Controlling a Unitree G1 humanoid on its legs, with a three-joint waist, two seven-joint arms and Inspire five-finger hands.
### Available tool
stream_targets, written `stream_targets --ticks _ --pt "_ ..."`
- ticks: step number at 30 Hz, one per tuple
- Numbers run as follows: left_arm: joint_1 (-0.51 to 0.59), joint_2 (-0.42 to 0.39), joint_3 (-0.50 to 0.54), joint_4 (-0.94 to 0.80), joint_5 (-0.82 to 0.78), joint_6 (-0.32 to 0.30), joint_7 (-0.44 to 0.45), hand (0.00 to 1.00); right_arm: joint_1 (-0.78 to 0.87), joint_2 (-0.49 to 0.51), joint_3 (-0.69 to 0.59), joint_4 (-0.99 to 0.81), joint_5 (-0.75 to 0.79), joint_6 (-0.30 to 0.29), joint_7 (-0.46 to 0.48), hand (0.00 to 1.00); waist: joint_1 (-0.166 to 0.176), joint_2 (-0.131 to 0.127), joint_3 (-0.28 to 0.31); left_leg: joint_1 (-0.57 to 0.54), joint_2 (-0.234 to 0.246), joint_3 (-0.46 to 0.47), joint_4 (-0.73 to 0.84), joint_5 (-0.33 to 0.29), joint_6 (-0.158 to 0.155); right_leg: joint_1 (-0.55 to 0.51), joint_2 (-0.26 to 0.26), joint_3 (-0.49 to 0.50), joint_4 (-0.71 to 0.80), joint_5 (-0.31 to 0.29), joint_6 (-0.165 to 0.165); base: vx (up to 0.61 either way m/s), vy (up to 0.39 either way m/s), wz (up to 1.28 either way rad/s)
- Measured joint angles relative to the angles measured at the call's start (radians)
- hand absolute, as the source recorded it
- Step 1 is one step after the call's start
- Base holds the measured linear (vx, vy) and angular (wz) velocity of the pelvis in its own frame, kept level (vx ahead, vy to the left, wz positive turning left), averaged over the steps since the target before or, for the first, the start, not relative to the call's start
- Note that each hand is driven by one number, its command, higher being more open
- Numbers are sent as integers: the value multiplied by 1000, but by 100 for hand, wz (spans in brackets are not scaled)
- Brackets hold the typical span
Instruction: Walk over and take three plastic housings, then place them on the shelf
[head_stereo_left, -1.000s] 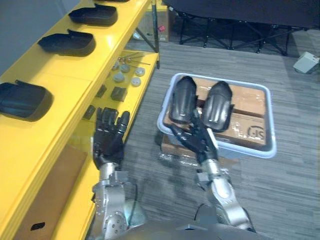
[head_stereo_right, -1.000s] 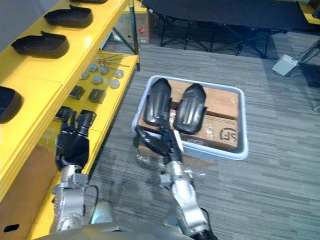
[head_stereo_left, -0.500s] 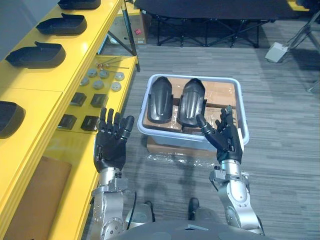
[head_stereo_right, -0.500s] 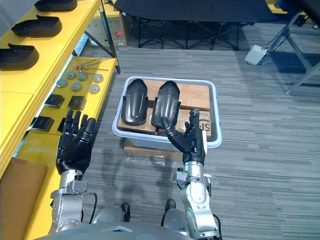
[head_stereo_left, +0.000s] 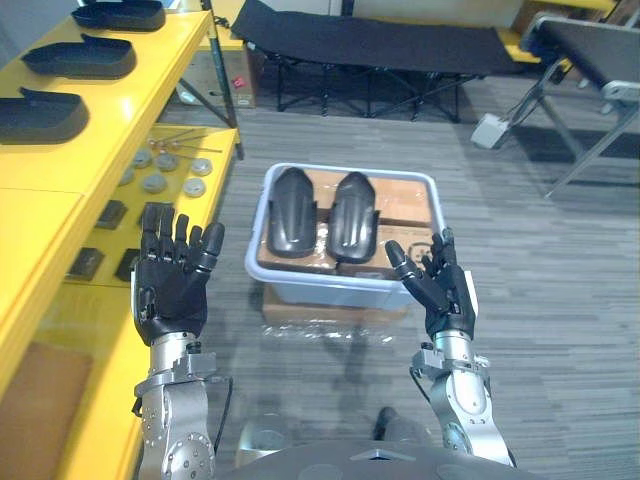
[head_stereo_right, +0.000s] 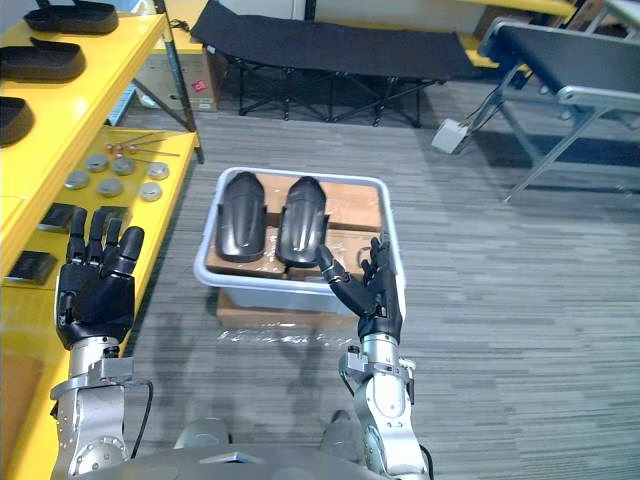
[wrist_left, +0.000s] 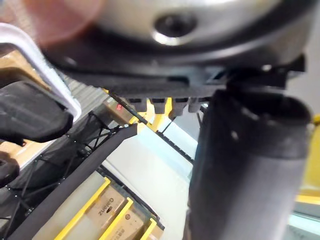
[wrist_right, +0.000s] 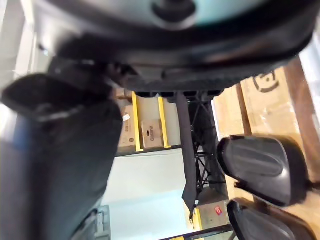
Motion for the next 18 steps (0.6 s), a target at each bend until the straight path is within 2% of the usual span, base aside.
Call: stream_targets --ticks 1,2,3,4,6,7,9,10,11,13,14,15,18 --pt "-13 -15 -26 28 0 10 10 100 -5 -11 -28 8 0 10 7 100 -7 26 18 -59 29 -46 136 23 19 16 19 -17 22 -32 -15 128 -236 26" --pt "-4 -41 -40 40 -4 26 13 100 -16 -38 -50 39 1 28 12 100 -10 49 39 -114 53 -85 281 81 30 52 35 -17 23 -46 -31 114 -233 17" --pt "0 -50 -45 44 -4 33 13 100 -19 -50 -64 59 0 38 14 100 -6 48 48 -140 58 -100 337 117 23 73 36 -20 13 -49 -35 140 -204 1" --pt "3 -52 -62 56 -3 41 11 100 -18 -63 -98 96 0 51 15 100 5 43 51 -159 59 -97 340 108 7 105 25 -26 -11 -48 -37 154 -153 15" --pt "1 -51 -91 55 0 41 -3 100 -18 -79 -171 121 0 71 15 100 2 45 49 -174 47 -80 207 115 13 139 2 -67 -37 -47 -36 162 -101 30" --pt "1 -52 -110 54 0 41 -22 100 -19 -102 -212 130 0 77 9 100 1 51 46 -168 45 -68 78 144 21 155 -6 -92 -49 -43 -29 177 -2 33" --pt "4 -52 -147 54 2 45 -43 100 -34 -148 -234 149 -3 80 -6 100 1 69 32 -152 31 -67 -93 257 7 154 -16 -112 -56 -36 -15 189 118 21" --pt "2 -49 -161 55 6 65 -59 100 -67 -173 -234 175 -22 94 -26 100 1 81 26 -133 13 -58 -159 287 -2 148 -24 -114 -53 -32 0 152 225 9" --pt "-4 -39 -163 58 7 75 -65 100 -95 -174 -236 196 -36 102 -37 100 0 68 28 -122 -3 -55 -184 286 -6 143 -45 -114 -48 -31 10 151 291 12" --pt "-27 -6 -161 58 5 106 -92 100 -184 -155 -239 272 -40 123 -66 100 11 28 50 -114 -73 -46 -207 294 19 140 -107 -133 -37 -10 47 65 219 24" --pt "-32 3 -160 58 5 116 -95 100 -202 -150 -239 291 -42 126 -73 100 18 21 54 -115 -85 -46 -205 291 27 143 -120 -136 -38 -4 56 35 191 29" --pt "-38 24 -152 58 6 144 -99 100 -259 -150 -239 352 -69 147 -86 100 38 12 60 -115 -112 -47 -200 284 43 152 -144 -145 -41 12 79 22 177 23" --pt "-49 59 -129 58 2 154 -111 100 -391 -158 -242 475 -81 175 -117 100 62 13 69 -144 -131 -66 -176 278 58 155 -158 -166 -48 27 84 -30 132 28"
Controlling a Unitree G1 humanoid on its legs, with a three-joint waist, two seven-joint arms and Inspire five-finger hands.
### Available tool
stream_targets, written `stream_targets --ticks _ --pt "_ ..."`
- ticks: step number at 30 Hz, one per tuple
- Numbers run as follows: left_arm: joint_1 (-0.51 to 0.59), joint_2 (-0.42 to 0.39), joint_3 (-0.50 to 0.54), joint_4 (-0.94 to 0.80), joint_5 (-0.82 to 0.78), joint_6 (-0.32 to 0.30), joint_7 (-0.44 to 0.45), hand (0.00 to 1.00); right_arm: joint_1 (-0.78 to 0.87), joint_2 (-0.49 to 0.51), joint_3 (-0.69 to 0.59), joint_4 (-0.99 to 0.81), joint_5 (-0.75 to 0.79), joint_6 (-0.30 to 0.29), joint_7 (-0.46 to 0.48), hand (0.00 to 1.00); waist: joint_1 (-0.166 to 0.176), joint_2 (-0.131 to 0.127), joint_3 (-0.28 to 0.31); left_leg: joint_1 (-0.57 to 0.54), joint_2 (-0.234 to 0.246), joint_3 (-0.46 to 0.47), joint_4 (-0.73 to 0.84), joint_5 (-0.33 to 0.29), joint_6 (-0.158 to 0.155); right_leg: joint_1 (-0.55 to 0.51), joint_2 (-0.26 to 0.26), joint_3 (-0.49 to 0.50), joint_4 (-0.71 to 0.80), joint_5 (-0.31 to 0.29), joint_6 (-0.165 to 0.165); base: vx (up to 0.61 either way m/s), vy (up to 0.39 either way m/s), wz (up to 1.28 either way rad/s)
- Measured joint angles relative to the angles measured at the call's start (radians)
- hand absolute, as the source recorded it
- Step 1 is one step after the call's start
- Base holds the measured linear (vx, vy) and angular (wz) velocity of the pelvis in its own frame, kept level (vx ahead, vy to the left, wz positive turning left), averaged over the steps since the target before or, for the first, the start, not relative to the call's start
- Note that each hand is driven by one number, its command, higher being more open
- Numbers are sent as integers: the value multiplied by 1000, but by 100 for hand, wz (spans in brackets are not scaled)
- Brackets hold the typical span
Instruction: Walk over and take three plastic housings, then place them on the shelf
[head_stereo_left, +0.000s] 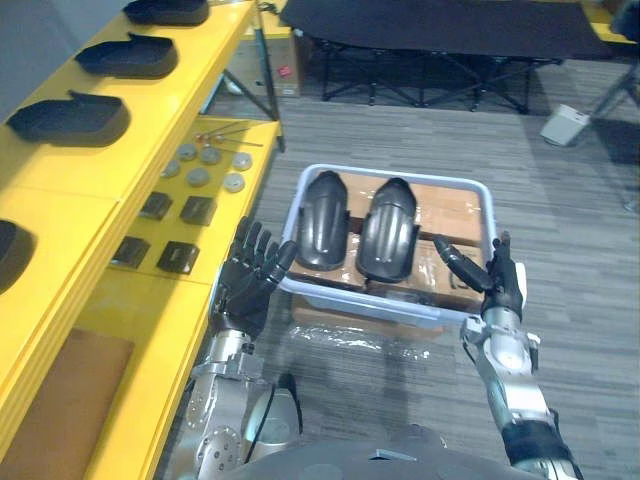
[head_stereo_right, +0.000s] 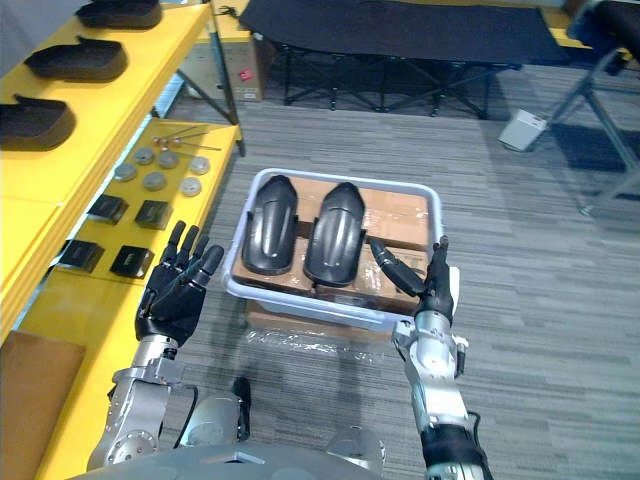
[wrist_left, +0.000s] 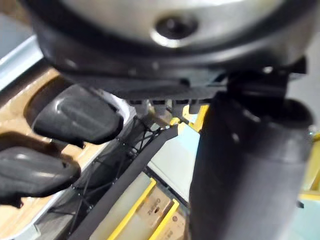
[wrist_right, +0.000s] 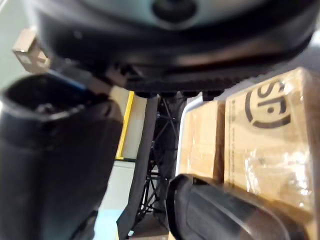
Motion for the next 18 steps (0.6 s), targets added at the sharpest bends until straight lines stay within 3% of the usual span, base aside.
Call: stream_targets --ticks 4,8,13,18 --pt "-57 17 18 -9 -3 1 -3 100 -268 -101 -4 193 -51 45 -54 100 38 17 63 -111 -13 -68 20 25 4 -21 20 -65 -50 2 4 -147 33 43" --pt "-80 16 0 -9 -12 2 -4 100 -484 -203 -6 297 -80 107 -106 100 58 27 157 -156 -19 -105 -54 106 1 -71 33 -101 -53 16 -11 -189 22 30" --pt "-83 27 -61 -7 -42 -2 -4 100 -579 -269 18 390 -117 182 -131 100 78 34 189 -161 -27 -110 -139 178 16 -106 32 -105 -59 25 -12 -46 9 9" --pt "-120 22 -131 11 -60 -13 -4 100 -677 -338 65 497 -128 262 -132 100 82 69 212 -159 -29 -107 -187 210 18 -139 24 -102 -37 23 -14 -7 -1 0"
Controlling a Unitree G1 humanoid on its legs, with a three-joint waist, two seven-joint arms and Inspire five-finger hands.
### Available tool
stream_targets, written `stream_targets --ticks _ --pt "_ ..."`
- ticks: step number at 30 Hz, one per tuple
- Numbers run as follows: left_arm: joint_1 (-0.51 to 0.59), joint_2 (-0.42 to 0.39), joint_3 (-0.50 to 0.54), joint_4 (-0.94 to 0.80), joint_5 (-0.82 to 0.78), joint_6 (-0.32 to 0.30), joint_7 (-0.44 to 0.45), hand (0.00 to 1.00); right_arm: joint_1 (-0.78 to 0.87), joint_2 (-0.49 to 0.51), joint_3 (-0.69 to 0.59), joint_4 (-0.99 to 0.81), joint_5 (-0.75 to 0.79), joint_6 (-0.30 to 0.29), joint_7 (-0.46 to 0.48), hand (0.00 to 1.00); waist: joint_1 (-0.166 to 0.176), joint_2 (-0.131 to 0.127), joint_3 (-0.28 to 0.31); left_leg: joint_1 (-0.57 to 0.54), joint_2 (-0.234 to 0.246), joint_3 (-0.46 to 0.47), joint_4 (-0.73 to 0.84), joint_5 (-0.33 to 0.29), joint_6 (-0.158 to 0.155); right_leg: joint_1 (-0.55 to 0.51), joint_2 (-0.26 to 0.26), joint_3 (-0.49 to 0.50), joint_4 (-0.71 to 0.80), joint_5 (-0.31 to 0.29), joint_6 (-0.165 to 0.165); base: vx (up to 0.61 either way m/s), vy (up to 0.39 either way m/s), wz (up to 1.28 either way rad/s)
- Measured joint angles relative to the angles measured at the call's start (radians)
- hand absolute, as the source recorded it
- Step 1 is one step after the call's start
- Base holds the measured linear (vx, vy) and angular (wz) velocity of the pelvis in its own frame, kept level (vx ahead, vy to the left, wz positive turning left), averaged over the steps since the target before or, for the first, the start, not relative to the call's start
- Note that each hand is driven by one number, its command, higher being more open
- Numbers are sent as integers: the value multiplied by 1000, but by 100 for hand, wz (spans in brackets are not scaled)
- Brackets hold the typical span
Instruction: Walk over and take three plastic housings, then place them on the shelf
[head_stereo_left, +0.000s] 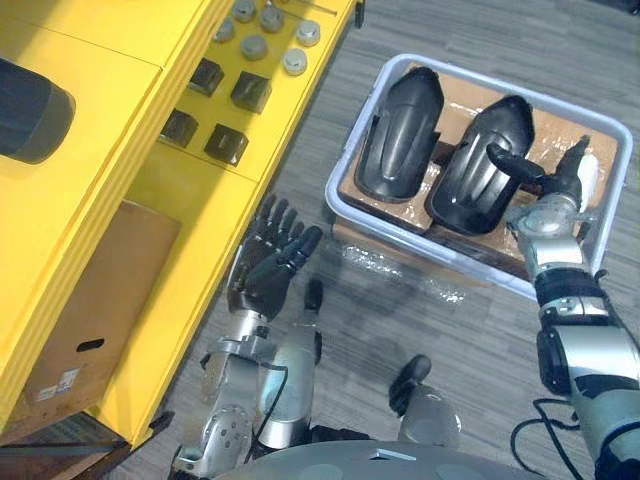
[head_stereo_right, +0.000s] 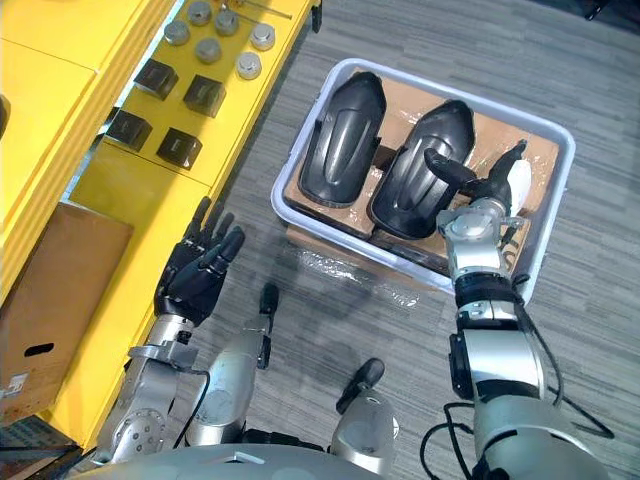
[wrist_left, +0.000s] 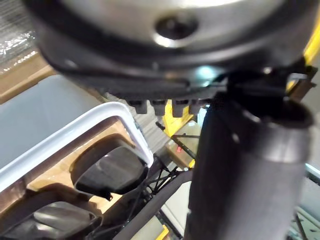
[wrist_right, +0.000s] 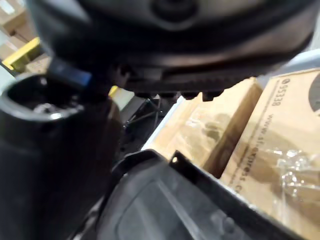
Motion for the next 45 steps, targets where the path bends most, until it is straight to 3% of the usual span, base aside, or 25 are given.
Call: stream_targets --ticks 3,6,7,11,16,21,26,33,41,45 --pt "-20 -7 -34 41 -26 -18 3 100 -68 -67 17 70 -25 39 12 100 3 31 17 1 -3 -5 -46 32 1 -32 -10 0 34 -7 -6 -46 -8 2" --pt "-31 -20 -35 72 -30 -18 11 100 -97 -89 36 114 -25 64 41 100 3 38 19 1 -7 -10 -71 49 0 -52 -19 -2 63 -22 -8 -46 -27 7" --pt "-36 -25 -47 85 -33 -19 13 100 -107 -99 40 136 -26 73 53 0 4 46 24 1 -10 -13 -74 53 0 -58 -25 -2 80 -30 -7 -51 -34 13" --pt "-37 -34 -94 104 -54 -23 24 100 -165 -153 101 218 -119 115 65 0 22 79 33 -1 -22 -29 -118 80 -2 -95 -50 -7 140 -61 -8 -66 -40 11" --pt "-38 -37 -96 122 -60 -39 32 100 -186 -250 121 274 -226 157 115 0 36 82 32 -6 -32 -59 -139 98 -14 -109 -67 -29 188 -92 -11 -67 -58 18" --pt "-36 -37 -97 131 -68 -62 32 100 -190 -281 166 278 -301 182 156 0 36 87 30 -20 -32 -70 -139 104 -18 -127 -72 -40 216 -109 -14 -33 -65 6" --pt "-34 -38 -94 127 -69 -63 32 100 -188 -248 161 310 -290 184 184 0 32 89 29 -19 -33 -72 -139 114 -12 -126 -74 -44 228 -115 -17 13 -74 3" --pt "-21 -39 -70 57 -68 -62 31 100 -128 -205 139 272 -260 122 176 0 27 88 29 35 -29 -54 -164 121 -14 -99 -76 -31 238 -127 -19 -31 -50 -5" --pt "-3 -20 20 -48 -1 -63 26 100 49 -88 99 -7 -273 103 144 0 -29 64 41 135 -18 -27 -199 127 -13 -6 -60 -25 194 -111 -8 -27 -61 -7" --pt "-47 -19 76 -95 124 -39 46 100 115 -33 82 -189 -403 76 128 0 -50 44 27 171 -1 6 -201 108 -14 33 -32 -8 128 -78 -7 -15 -50 -23"
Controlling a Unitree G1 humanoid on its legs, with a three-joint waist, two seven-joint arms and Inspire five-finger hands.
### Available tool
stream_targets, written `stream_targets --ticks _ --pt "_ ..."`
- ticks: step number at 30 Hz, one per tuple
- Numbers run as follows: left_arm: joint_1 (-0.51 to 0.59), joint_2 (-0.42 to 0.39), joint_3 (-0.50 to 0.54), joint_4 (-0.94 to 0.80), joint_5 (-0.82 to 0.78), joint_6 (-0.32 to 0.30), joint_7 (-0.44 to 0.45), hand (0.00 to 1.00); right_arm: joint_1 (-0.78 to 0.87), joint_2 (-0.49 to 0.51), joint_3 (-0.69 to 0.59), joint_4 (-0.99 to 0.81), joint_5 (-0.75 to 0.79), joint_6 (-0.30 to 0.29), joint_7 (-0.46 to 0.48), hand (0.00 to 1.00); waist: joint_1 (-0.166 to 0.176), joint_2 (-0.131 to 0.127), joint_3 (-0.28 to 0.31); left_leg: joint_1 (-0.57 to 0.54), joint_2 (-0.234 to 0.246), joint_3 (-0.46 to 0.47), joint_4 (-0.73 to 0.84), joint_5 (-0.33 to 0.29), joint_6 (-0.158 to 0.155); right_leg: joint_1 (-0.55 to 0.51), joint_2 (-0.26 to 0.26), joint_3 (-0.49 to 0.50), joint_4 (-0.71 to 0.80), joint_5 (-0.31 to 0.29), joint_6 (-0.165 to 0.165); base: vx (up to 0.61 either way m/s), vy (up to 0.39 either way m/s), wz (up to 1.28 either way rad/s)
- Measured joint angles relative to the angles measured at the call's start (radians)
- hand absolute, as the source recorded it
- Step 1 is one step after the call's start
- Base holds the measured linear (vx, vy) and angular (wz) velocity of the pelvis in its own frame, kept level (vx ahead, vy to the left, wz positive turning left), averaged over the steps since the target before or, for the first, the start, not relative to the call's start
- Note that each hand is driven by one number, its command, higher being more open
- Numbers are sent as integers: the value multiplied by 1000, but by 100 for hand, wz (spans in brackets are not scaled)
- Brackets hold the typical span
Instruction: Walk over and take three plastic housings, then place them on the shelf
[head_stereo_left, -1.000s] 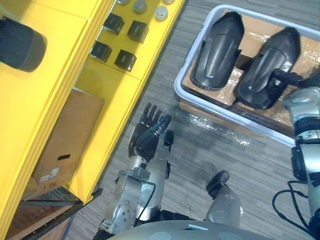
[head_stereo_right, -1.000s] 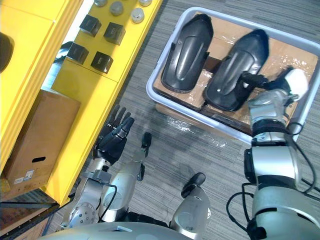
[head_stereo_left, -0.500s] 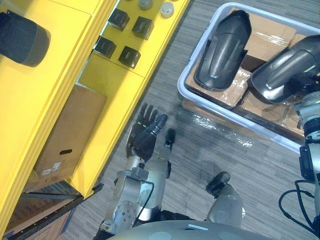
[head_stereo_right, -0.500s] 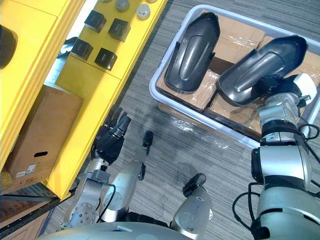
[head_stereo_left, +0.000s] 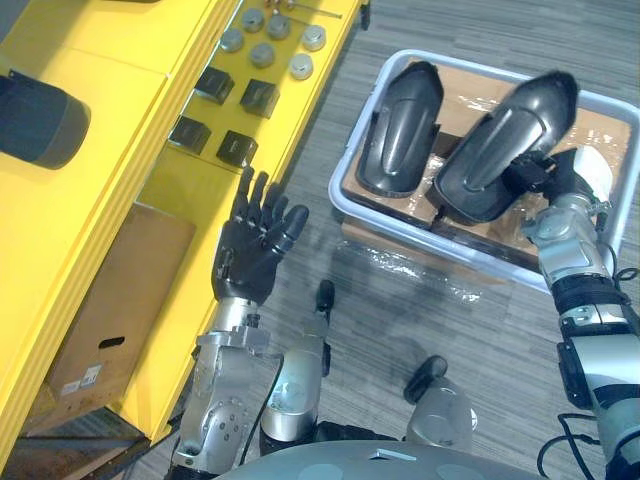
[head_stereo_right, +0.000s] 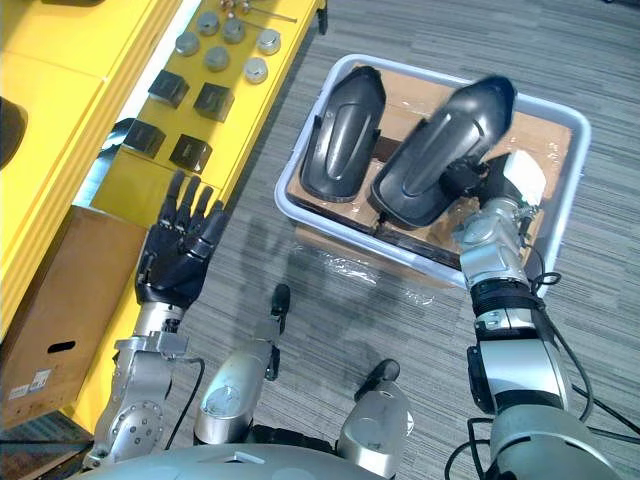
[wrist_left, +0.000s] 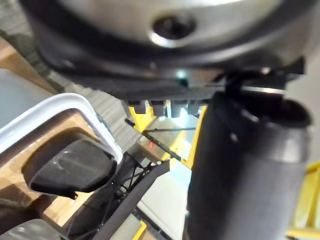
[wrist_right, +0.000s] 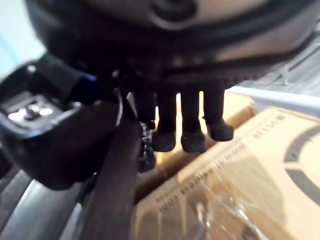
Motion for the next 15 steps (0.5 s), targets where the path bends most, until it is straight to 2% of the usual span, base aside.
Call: stream_targets --ticks 1,2,5,6,8,9,10,12,13,15 --pt "-14 2 6 0 21 21 10 100 8 9 0 -16 -20 -3 0 0 -1 -5 -7 6 1 7 0 -3 1 5 2 7 -8 4 1 -11 -39 -24" --pt "-23 8 16 0 27 74 20 100 29 31 -2 -50 -44 -8 0 0 -7 -16 -36 8 2 16 -1 -7 1 8 7 13 -28 13 4 11 -44 -18" --pt "-55 34 21 4 72 216 23 100 62 66 -3 -93 -97 -30 1 0 -26 -34 -73 45 4 33 -4 -16 -1 58 20 18 -86 38 9 21 -42 -15" --pt "-56 36 18 8 85 242 19 100 65 72 -3 -94 -104 -32 3 0 -30 -35 -87 46 5 36 -4 -17 -2 63 23 19 -99 44 10 3 -38 -12" --pt "-61 38 7 26 95 331 -6 100 72 74 -2 -94 -139 -45 8 0 -36 -35 -126 57 11 52 -4 -21 -5 85 37 24 -144 68 10 -8 -34 -15" --pt "-68 39 2 41 93 348 -12 100 72 74 -2 -94 -141 -46 8 0 -37 -33 -134 60 14 56 -4 -22 -6 89 42 29 -155 75 9 -32 -33 -29" --pt "-101 51 -12 86 92 388 -17 100 73 75 3 -94 -147 -49 9 0 -29 -32 -146 75 25 75 -5 -35 -7 106 57 41 -191 93 5 -56 -46 -34" --pt "-172 83 -31 195 71 446 -32 100 73 77 19 -94 -176 -87 17 0 -34 -36 -172 85 40 89 -5 -48 -13 127 81 49 -247 121 -1 -53 -54 -35" --pt "-218 96 -31 270 32 486 -39 100 73 77 30 -95 -186 -123 17 0 -37 -44 -185 90 47 100 -5 -51 -10 135 91 60 -273 134 -3 -32 -41 -27" --pt "-277 113 -33 363 14 524 -39 100 73 77 51 -102 -216 -165 18 0 -54 -60 -198 97 56 113 -5 -50 -10 143 102 69 -298 149 -6 -28 -46 -25"
